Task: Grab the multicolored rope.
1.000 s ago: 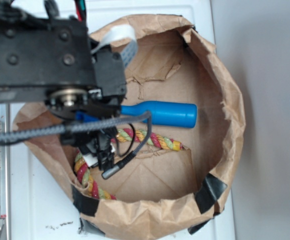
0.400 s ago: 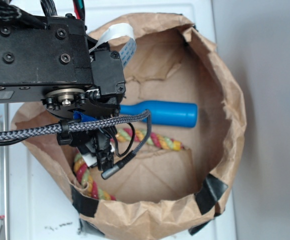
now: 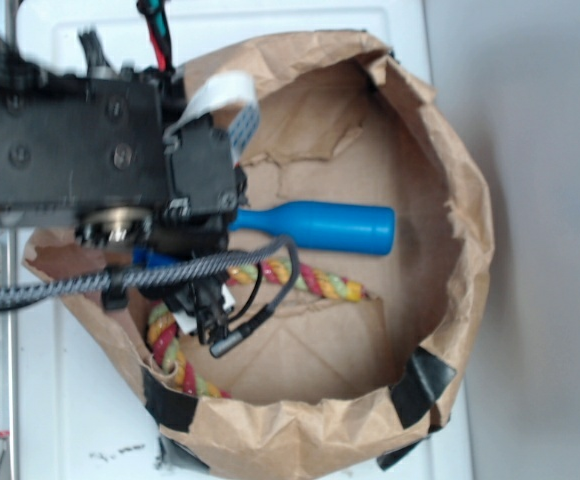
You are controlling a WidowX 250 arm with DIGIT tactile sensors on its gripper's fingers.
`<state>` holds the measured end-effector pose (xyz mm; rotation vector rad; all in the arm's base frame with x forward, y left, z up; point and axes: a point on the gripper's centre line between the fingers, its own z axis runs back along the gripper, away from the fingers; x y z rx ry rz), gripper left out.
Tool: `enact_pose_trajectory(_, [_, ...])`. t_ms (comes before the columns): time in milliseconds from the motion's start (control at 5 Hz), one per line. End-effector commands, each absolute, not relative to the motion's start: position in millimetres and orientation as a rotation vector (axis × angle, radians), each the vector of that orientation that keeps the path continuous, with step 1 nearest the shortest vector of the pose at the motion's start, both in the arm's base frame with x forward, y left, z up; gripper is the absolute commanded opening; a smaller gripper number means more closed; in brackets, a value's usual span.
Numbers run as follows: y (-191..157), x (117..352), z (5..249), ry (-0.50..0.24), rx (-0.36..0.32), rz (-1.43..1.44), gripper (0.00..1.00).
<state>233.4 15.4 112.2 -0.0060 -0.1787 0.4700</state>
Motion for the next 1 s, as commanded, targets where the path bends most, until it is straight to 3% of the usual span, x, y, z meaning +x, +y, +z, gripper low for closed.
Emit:
enact_pose_trajectory(0, [-3,273,115,-0.226,0.008,0.406,1.0])
enact_pose_trajectory(200, [-1,276,144,-0.247,-0.052,0.435,1.0])
enact_pose_trajectory(400, [-1,274,149,-0.259,-0.072,0.438,1.0])
enact_pose_trajectory(600, [-4,265,124,-0.29,-0.039,0.436,1.0])
enact_pose_trajectory(800, [0,261,105,-0.278,-0.049,0.445,1.0])
